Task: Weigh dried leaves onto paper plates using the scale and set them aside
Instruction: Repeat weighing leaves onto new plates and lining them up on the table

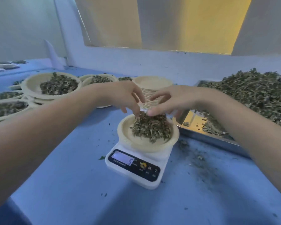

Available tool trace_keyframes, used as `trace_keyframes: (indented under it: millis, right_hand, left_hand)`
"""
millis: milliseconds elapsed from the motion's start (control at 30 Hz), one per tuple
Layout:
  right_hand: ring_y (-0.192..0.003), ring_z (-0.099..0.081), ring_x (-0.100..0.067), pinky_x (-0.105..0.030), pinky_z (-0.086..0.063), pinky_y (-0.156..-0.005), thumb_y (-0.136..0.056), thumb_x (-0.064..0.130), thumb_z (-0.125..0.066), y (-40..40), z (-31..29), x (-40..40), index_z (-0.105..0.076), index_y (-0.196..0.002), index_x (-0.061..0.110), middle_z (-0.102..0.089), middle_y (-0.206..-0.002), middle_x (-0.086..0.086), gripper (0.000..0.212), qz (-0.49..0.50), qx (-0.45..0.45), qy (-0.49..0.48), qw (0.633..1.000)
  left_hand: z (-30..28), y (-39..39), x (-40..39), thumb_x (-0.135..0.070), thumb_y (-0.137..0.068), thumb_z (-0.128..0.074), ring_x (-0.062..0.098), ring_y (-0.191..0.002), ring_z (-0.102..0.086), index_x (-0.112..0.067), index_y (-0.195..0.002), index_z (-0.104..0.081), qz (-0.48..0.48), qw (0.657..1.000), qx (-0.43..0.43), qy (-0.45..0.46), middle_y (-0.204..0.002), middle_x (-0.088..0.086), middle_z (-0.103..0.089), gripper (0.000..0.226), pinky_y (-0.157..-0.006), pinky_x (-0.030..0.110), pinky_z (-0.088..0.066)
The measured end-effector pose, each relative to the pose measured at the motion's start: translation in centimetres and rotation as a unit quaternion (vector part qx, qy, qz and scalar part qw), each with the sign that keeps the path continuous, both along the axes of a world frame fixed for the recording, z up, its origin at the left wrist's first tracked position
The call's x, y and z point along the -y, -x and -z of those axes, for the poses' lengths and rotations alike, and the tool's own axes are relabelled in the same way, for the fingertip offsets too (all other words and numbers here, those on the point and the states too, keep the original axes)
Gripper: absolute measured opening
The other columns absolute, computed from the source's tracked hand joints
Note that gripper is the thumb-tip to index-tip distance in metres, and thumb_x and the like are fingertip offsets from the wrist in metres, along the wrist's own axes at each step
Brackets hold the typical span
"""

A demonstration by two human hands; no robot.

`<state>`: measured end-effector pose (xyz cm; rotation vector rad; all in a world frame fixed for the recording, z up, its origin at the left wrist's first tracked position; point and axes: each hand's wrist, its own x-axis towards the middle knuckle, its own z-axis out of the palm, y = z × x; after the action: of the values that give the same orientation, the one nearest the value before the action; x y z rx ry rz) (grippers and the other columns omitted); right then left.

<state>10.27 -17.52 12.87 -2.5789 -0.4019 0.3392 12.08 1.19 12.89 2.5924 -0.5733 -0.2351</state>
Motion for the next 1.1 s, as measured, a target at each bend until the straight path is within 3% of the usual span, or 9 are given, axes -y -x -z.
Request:
trace_keyframes:
  millis: [167, 300, 467, 633, 767, 833, 933, 1033, 1100]
  right_hand:
    - [-0.089, -0.068, -0.015, -0.021, -0.057, -0.055, -0.073, 0.063, -0.065, 0.2, -0.1, -0.1, -0.05, -0.133, 0.032, -0.055, -0.121, 0.006, 0.07, 0.019, 0.024, -0.03, 0.999]
    - [-0.083, -0.068, -0.008, -0.02, -0.057, -0.059, -0.074, 0.063, -0.063, 0.2, 0.0, -0.5, -0.053, -0.128, 0.033, -0.059, -0.116, 0.008, 0.062, 0.011, 0.04, -0.022, 0.999]
    - [-0.085, -0.068, -0.008, -0.028, -0.057, -0.08, -0.074, 0.058, -0.066, -0.2, 0.1, -0.9, -0.056, -0.123, 0.033, -0.062, -0.113, 0.01, 0.055, -0.009, 0.057, -0.02, 0.998]
    - [-0.09, -0.066, -0.003, -0.018, -0.055, -0.073, -0.072, 0.05, -0.074, -0.5, 0.1, -0.7, -0.057, -0.125, 0.033, -0.066, -0.108, 0.011, 0.058, -0.025, 0.064, -0.034, 0.997]
    - [-0.095, -0.061, 0.001, -0.014, -0.052, -0.068, -0.066, 0.056, -0.074, -0.6, 0.1, 0.1, -0.055, -0.126, 0.035, -0.062, -0.114, 0.011, 0.066, -0.022, 0.068, -0.03, 0.997]
    - [-0.106, -0.055, -0.001, -0.016, -0.045, -0.077, -0.059, 0.064, -0.072, -0.7, 0.1, 0.8, -0.046, -0.133, 0.04, -0.056, -0.125, 0.011, 0.082, -0.022, 0.042, 0.02, 0.999]
    - [-0.138, -0.028, -0.011, -0.026, -0.027, -0.103, -0.046, 0.065, -0.077, -0.9, 1.4, 1.8, -0.013, -0.149, 0.039, -0.025, -0.154, 0.011, 0.124, -0.049, -0.048, 0.136, 0.988]
    - [-0.144, -0.005, -0.006, -0.033, -0.009, -0.118, -0.034, 0.06, -0.084, -1.2, 3.6, 1.7, 0.014, -0.147, 0.039, -0.007, -0.158, 0.013, 0.151, -0.092, -0.128, 0.147, 0.977]
    - [-0.143, 0.001, -0.002, -0.037, -0.008, -0.119, -0.031, 0.058, -0.089, -1.6, 4.9, 1.7, 0.019, -0.144, 0.043, 0.005, -0.157, 0.019, 0.157, -0.114, -0.134, 0.125, 0.976]
  left_hand:
    - [0.5, 0.1, -0.4, -0.013, -0.079, -0.069, 0.0, -0.071, -0.061, -0.024, -0.109, -0.065, 0.013, 0.999, 0.005, 0.03, -0.112, -0.005, -0.065, 0.032, -0.06, 0.014, -0.053]
    - [1.0, -0.3, -0.6, -0.011, -0.078, -0.067, 0.007, -0.085, -0.063, -0.023, -0.11, -0.063, 0.013, 0.998, 0.005, 0.06, -0.108, -0.003, -0.068, 0.034, -0.065, 0.019, -0.055]
    - [1.4, -0.4, -0.8, -0.009, -0.076, -0.065, -0.006, -0.067, -0.064, -0.026, -0.104, -0.063, 0.019, 0.993, 0.005, 0.113, -0.096, -0.005, -0.071, 0.033, -0.055, 0.014, -0.052]
    - [1.6, -0.4, -1.1, -0.009, -0.077, -0.066, -0.008, -0.06, -0.062, -0.027, -0.101, -0.062, 0.015, 0.991, 0.013, 0.134, -0.089, -0.009, -0.069, 0.031, -0.051, 0.012, -0.048]
    - [1.8, -0.3, -1.2, -0.012, -0.075, -0.071, -0.001, -0.076, -0.063, -0.027, -0.106, -0.061, 0.003, 0.991, 0.012, 0.133, -0.095, -0.007, -0.067, 0.036, -0.06, 0.015, -0.049]
    - [1.8, -0.1, -1.6, -0.027, -0.07, -0.078, 0.006, -0.097, -0.058, -0.03, -0.119, -0.055, -0.007, 0.997, 0.004, 0.081, -0.114, -0.007, -0.061, 0.054, -0.077, 0.02, -0.047]
    - [2.5, 0.1, -2.6, -0.057, -0.048, -0.083, 0.011, -0.139, -0.027, -0.045, -0.144, -0.017, 0.012, 0.994, -0.095, -0.043, -0.152, -0.017, -0.023, 0.117, -0.112, 0.035, -0.026]
    - [4.2, 0.4, -2.4, -0.053, -0.04, -0.089, 0.009, -0.145, -0.006, -0.048, -0.143, 0.017, 0.041, 0.979, -0.189, -0.061, -0.156, -0.02, 0.003, 0.148, -0.116, 0.036, -0.013]
    - [5.4, 0.3, -1.9, -0.05, -0.038, -0.089, 0.012, -0.145, -0.005, -0.045, -0.142, 0.024, 0.042, 0.98, -0.189, -0.047, -0.158, -0.013, 0.005, 0.154, -0.117, 0.04, -0.014]
